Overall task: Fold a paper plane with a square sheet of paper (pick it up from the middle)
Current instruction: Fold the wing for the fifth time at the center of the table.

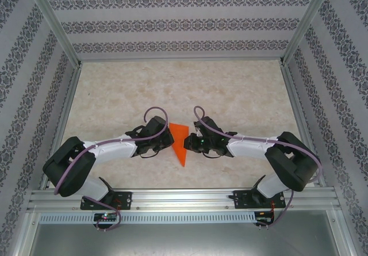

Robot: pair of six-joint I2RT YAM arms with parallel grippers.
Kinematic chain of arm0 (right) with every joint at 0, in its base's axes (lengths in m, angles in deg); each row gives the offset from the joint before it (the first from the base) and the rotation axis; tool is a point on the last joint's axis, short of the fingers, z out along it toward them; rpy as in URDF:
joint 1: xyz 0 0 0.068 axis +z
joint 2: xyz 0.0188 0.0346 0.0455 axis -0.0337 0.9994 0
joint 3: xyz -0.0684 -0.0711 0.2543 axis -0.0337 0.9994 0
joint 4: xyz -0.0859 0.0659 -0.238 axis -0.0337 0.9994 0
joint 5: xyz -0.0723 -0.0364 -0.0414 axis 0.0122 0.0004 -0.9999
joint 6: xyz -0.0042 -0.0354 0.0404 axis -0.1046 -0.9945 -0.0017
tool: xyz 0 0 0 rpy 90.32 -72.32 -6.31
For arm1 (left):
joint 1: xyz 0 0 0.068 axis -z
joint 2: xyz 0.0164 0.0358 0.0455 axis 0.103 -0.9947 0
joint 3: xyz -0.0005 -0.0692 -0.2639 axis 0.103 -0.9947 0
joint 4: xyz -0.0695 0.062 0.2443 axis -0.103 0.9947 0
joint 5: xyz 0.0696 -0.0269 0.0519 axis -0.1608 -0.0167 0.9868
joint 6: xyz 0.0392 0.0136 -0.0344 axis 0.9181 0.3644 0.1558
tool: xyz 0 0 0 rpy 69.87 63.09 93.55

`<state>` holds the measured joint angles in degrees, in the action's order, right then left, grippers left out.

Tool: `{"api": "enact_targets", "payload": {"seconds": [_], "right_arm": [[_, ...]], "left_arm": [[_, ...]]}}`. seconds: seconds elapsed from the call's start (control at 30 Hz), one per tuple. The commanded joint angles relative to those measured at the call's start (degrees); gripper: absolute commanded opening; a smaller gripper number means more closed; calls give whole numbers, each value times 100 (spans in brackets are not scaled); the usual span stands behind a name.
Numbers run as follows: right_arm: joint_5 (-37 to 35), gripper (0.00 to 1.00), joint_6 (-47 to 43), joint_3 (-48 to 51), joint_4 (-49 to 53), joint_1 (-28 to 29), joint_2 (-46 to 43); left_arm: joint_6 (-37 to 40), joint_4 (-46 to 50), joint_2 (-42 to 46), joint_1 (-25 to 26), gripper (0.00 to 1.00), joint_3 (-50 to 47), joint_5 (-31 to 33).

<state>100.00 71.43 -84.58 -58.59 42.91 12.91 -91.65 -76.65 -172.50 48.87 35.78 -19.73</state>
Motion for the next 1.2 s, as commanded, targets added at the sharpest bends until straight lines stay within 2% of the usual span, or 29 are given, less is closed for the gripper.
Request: {"api": "enact_targets", "payload": {"seconds": [0.0,0.23,0.37,0.4,0.53,0.8,1.07,1.17], "right_arm": [[106,14,100,-131,-284,69,305],[-46,13,-147,-347,77,52,833],[-199,12,-386,-414,620,35,967],[-219,12,-454,-418,716,26,992],[-86,12,-704,-374,759,-59,1085],[221,12,-1031,-400,769,-312,1232],[403,13,-1257,-450,808,-421,1282],[426,13,-1294,-468,831,-439,1302]], "left_arm": [[-152,-191,87,97,0,-56,175],[-136,-161,118,134,1,-86,165],[39,111,136,134,17,34,164],[44,203,145,134,23,50,232],[234,18,135,-148,34,5,-69],[1031,-510,-565,-713,38,260,-1785],[1287,-482,-843,-971,37,455,-2325],[1472,-159,-932,-1021,35,639,-2355]]}}
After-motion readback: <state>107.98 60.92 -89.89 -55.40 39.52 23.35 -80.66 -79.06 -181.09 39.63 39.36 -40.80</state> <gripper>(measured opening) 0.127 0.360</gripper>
